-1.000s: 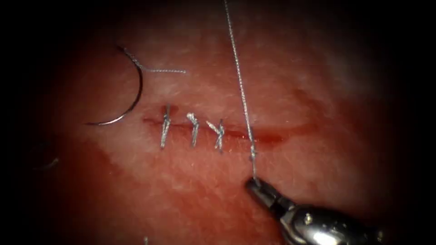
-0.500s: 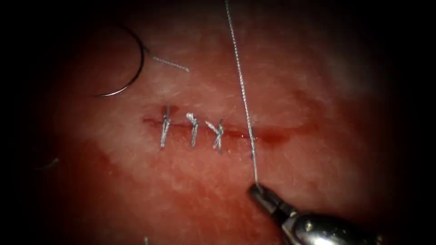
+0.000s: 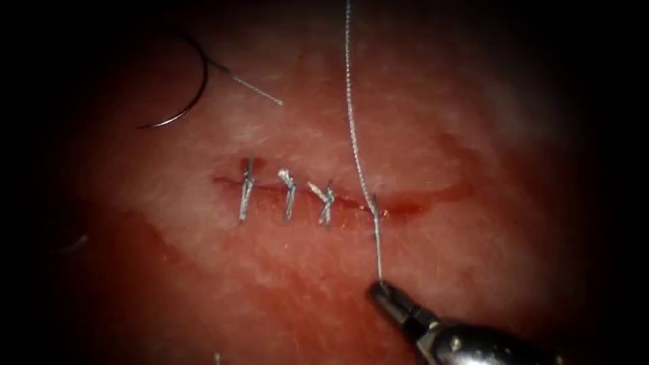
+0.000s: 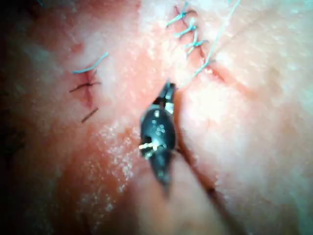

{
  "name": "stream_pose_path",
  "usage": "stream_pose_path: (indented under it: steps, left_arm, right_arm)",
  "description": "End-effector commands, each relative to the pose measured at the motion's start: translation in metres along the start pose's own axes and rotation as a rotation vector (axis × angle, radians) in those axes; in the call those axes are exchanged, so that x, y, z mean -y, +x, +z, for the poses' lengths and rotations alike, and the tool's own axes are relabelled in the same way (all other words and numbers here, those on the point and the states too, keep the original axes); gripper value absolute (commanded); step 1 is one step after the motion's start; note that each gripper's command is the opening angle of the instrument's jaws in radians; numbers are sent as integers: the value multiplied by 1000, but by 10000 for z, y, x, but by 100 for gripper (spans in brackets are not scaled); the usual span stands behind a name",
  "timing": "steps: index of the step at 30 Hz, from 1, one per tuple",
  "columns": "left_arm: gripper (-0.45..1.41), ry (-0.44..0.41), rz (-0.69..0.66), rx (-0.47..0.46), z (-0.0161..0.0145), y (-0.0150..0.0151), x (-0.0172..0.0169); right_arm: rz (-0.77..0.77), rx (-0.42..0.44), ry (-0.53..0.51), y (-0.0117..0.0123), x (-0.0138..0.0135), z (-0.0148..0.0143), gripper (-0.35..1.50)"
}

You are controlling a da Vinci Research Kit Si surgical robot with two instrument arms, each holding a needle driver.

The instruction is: Wound Closure

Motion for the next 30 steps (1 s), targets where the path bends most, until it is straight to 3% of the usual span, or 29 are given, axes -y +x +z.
stream_pose_path:
  steps: [1,4,6,11,14,17,21,25,30]
  left_arm:
    - [-45,-52,-41,-27,-11,1,-28]
    - [-45,-125,-99,-43,-48,9,-68]
    - [-45,-161,-114,-59,-71,16,-90]
    - [-45,-219,-135,-102,-130,31,-137]
    - [-45,-238,-129,-125,-161,38,-160]
    - [-45,-252,-119,-140,-189,43,-184]
    - [-45,-263,-113,-154,-209,45,-208]
    - [-45,-291,-80,-173,-235,38,-253]
    - [-45,-327,-42,-174,-248,20,-287]
  right_arm:
    - [8,0,27,-3,6,-1,16]
    - [13,0,56,3,1,-3,108]
    - [15,-1,62,7,-1,-6,127]
    - [16,2,88,16,-7,-17,145]
    - [19,6,101,22,-14,-33,144]
    - [21,2,186,27,-20,-45,115]
    - [23,7,228,35,-28,-48,101]
    - [23,-2,307,43,-42,-30,64]
    - [20,-15,366,46,-56,-6,45]
